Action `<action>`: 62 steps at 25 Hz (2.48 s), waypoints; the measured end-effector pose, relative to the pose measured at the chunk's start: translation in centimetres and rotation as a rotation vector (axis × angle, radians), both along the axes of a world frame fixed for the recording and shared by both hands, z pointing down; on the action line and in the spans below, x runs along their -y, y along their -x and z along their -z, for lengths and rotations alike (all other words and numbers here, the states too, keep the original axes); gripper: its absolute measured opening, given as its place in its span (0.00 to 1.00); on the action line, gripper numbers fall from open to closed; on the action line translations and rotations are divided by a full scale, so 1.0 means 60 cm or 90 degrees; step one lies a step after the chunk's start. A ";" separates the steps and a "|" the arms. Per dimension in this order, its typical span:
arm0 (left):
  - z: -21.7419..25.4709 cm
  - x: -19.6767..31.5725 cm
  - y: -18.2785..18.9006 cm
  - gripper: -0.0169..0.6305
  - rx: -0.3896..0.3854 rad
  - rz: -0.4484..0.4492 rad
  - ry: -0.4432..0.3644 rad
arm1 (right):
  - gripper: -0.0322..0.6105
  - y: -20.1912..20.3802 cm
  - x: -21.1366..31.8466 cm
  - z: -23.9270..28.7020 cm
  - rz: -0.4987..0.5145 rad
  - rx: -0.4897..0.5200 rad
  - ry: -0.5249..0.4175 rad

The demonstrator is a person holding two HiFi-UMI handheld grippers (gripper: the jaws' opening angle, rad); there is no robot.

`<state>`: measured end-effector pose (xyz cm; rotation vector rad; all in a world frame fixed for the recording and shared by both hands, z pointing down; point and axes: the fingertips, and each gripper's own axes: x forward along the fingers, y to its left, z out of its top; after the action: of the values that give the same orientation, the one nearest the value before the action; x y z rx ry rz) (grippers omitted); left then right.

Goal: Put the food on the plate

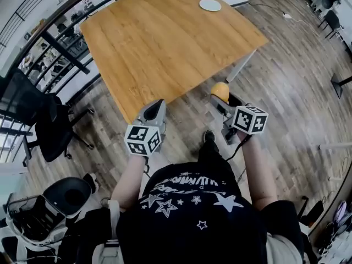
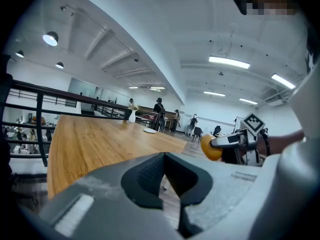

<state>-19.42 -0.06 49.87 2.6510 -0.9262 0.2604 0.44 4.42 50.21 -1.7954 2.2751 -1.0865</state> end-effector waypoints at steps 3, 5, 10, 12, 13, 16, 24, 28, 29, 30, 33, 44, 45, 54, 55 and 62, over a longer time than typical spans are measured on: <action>0.009 0.019 -0.047 0.03 0.001 0.021 -0.003 | 0.58 -0.050 0.037 0.007 0.022 0.004 -0.004; 0.013 0.035 -0.076 0.03 0.002 0.038 -0.002 | 0.58 -0.082 0.061 0.013 0.036 0.003 -0.007; 0.017 0.059 -0.138 0.03 0.009 0.073 0.001 | 0.58 -0.152 0.100 0.021 0.066 0.010 -0.011; 0.019 0.066 -0.168 0.03 0.009 0.078 0.004 | 0.58 -0.186 0.111 0.023 0.068 0.014 -0.010; 0.019 0.071 -0.183 0.03 0.011 0.080 0.005 | 0.58 -0.203 0.118 0.023 0.069 0.017 -0.009; 0.024 0.085 -0.223 0.03 0.017 0.088 0.002 | 0.58 -0.247 0.137 0.026 0.077 0.024 -0.012; 0.049 0.091 -0.295 0.03 0.034 0.105 -0.012 | 0.58 -0.335 0.148 0.039 0.081 0.037 -0.023; 0.044 0.110 -0.310 0.03 0.040 0.111 -0.001 | 0.58 -0.356 0.169 0.028 0.081 0.049 -0.011; 0.043 0.118 -0.312 0.03 0.042 0.112 -0.001 | 0.58 -0.359 0.176 0.026 0.080 0.051 -0.009; 0.043 0.127 -0.314 0.03 0.041 0.115 -0.001 | 0.58 -0.363 0.182 0.025 0.080 0.052 -0.007; 0.045 0.154 -0.326 0.03 0.033 0.121 -0.004 | 0.58 -0.378 0.194 0.018 0.078 0.049 -0.001; 0.058 0.284 -0.364 0.03 0.011 0.118 -0.018 | 0.58 -0.445 0.288 0.015 0.047 0.014 0.004; 0.059 0.300 -0.364 0.03 0.010 0.118 -0.018 | 0.58 -0.450 0.302 0.015 0.043 0.010 0.006; 0.080 0.434 -0.383 0.03 -0.012 0.111 -0.031 | 0.58 -0.479 0.434 0.029 0.042 -0.031 0.002; 0.083 0.451 -0.383 0.03 -0.013 0.111 -0.030 | 0.58 -0.478 0.454 0.032 0.044 -0.036 0.002; 0.107 0.554 -0.387 0.03 -0.006 0.087 -0.028 | 0.58 -0.485 0.592 0.049 0.048 -0.084 0.017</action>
<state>3.83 -33.28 43.43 2.6103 -1.1169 0.1963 29.55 -31.09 47.25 -1.8585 2.4319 -1.0428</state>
